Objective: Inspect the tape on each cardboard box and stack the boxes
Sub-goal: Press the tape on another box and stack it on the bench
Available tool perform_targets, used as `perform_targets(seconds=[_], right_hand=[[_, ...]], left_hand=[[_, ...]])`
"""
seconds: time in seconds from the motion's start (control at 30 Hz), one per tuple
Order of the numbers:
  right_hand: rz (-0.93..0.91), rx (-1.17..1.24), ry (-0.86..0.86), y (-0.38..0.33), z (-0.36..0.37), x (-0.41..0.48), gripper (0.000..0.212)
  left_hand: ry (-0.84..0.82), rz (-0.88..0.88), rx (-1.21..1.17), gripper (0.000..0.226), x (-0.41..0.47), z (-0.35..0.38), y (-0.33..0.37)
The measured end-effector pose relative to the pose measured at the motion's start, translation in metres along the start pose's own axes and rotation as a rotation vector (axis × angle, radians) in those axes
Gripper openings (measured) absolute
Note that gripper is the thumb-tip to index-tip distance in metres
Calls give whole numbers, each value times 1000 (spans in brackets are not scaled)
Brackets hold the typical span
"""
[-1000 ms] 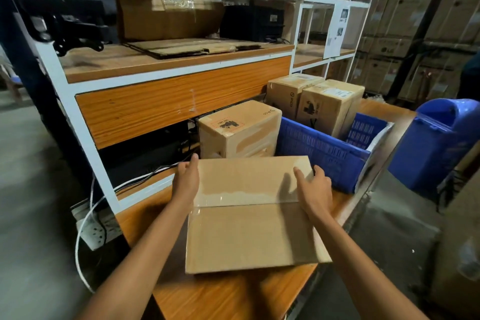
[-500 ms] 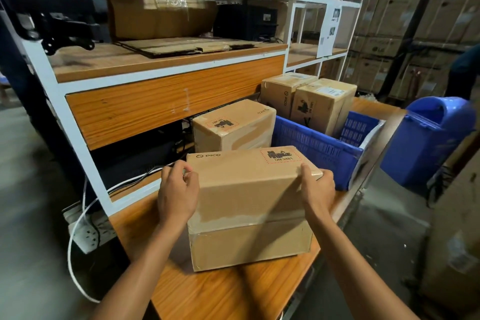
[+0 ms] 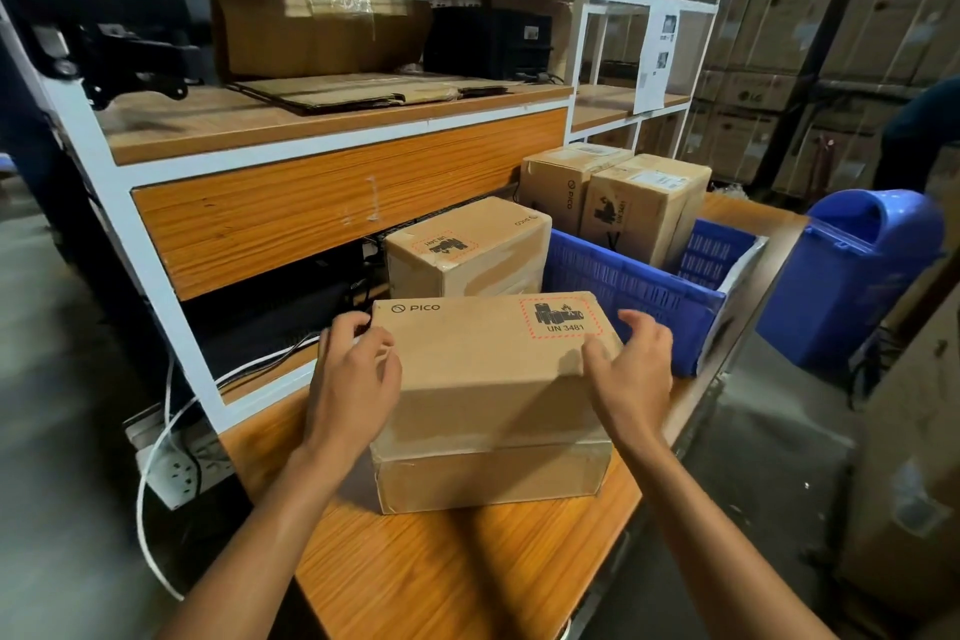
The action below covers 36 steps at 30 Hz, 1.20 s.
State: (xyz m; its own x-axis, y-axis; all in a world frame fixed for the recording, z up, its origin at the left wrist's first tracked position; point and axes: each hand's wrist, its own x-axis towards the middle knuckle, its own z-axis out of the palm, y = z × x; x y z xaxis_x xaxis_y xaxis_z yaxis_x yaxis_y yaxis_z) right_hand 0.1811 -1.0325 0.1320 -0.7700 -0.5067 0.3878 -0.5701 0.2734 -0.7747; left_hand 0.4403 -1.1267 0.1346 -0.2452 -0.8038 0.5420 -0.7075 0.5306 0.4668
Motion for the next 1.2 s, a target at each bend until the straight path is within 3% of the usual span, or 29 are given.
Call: perform_targets(seconds=[0.07, 0.13, 0.2, 0.33, 0.4, 0.5, 0.6, 0.73, 0.87, 0.93, 1.0, 1.1, 1.2], right_hand=[[-196, -8, -67, -22, 0, -3, 29], [-367, 6, -284, -46, 5, -7, 16], [-499, -31, -500, -69, 14, -10, 17], [-600, -287, -778, -100, 38, -3, 30], [-647, -493, -880, -111, 48, 4, 26], [-703, -699, -1009, -130, 59, 16, 32], [-687, -709, -1091, -149, 68, 28, 44], [-715, -803, -1207, -162, 76, 37, 71], [-707, -829, -1260, -164, 77, 39, 59], [-667, -771, -1274, -161, 77, 40, 58], [-617, -725, -1266, -155, 72, 48, 57], [-579, -769, -1201, -141, 55, 65, 55], [-567, -769, -1154, -128, 49, 70, 55]], left_hand=[[-11, 83, 14, 13, 5, -2, 8], [-83, 126, 11, 14, 12, -4, 13], [-175, 152, 20, 21, 21, -6, 11], [-378, 171, 111, 43, 38, -8, -3], [-546, 126, 140, 51, 43, -8, -11], [-746, 110, 161, 51, 57, -12, -15], [-816, 126, 232, 43, 81, -20, 2], [-909, 58, 359, 81, 110, -22, 24], [-975, 89, 495, 65, 124, -18, 31], [-1011, 97, 525, 71, 126, -15, 39], [-1015, 128, 506, 71, 130, -10, 51], [-991, 132, 428, 51, 129, 3, 65], [-996, 122, 410, 50, 128, 10, 72]])
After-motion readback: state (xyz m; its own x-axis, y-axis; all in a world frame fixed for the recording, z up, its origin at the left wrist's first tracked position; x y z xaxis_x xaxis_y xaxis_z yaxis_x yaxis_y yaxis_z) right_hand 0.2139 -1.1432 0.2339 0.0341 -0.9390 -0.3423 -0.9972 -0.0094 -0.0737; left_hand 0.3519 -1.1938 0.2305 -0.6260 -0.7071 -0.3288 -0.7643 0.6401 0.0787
